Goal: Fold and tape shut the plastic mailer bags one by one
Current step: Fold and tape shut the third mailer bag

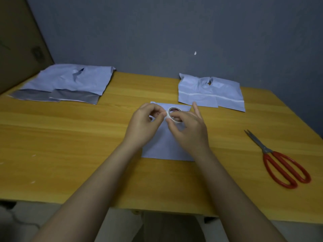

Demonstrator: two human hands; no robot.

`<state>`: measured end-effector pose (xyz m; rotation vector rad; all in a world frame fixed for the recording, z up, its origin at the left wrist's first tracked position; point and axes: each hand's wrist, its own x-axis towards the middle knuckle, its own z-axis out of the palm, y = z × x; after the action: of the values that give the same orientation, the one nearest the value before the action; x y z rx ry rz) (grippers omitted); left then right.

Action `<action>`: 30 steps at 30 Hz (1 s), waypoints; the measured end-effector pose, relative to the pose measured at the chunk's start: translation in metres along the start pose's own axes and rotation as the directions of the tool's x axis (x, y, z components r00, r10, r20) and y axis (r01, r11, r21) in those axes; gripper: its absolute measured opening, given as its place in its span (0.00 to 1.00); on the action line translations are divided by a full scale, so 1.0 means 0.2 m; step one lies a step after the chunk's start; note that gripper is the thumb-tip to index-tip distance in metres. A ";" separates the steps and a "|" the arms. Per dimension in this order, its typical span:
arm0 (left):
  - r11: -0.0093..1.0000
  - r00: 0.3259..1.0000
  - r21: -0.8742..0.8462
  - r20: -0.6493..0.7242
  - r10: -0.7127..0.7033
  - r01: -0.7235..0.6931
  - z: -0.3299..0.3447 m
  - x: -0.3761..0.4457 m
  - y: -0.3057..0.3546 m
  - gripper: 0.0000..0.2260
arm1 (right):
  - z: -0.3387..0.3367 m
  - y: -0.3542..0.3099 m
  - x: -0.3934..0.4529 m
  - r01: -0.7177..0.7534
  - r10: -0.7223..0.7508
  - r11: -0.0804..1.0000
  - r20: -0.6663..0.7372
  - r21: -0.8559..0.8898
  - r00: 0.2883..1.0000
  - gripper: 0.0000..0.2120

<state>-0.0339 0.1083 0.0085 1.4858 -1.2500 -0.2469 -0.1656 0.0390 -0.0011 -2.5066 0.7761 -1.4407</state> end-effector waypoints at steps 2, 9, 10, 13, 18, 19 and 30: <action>0.998 0.999 -0.037 0.028 -0.040 0.041 -0.01 0.01 -0.03 0.02 | 0.03 0.00 0.00 -0.035 0.035 0.999 0.016 0.004 0.999 0.07; 0.999 0.992 -0.040 0.121 -0.032 0.037 0.01 0.04 -0.14 0.03 | 0.13 0.01 -0.04 -0.182 0.184 0.983 0.081 -0.032 0.980 0.06; 0.999 0.992 -0.039 0.120 -0.032 0.037 0.02 0.03 -0.15 0.03 | 0.14 0.02 -0.04 -0.195 0.197 0.980 0.094 -0.030 0.976 0.06; 0.999 0.993 -0.038 0.115 -0.029 0.033 0.02 0.02 -0.18 0.04 | 0.14 0.04 -0.05 -0.194 0.195 0.981 0.132 -0.025 0.972 0.06; 1.000 0.992 -0.030 0.123 -0.005 0.009 0.01 0.02 -0.21 0.04 | 0.17 0.03 -0.05 -0.147 0.153 0.987 0.108 -0.063 0.982 0.06; 1.000 0.992 -0.029 0.123 0.002 0.001 0.01 0.01 -0.21 0.04 | 0.17 0.03 -0.05 -0.149 0.155 0.987 0.109 -0.059 0.982 0.06; 0.994 0.988 0.016 0.116 0.106 -0.109 0.03 0.02 -0.20 0.04 | 0.15 0.02 -0.03 -0.208 0.210 0.978 0.149 -0.030 0.966 0.06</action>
<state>-0.0149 0.0951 -0.0238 1.4348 -1.4250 -0.2500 -0.1441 0.0355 -0.0227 -2.4234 0.9892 -1.1653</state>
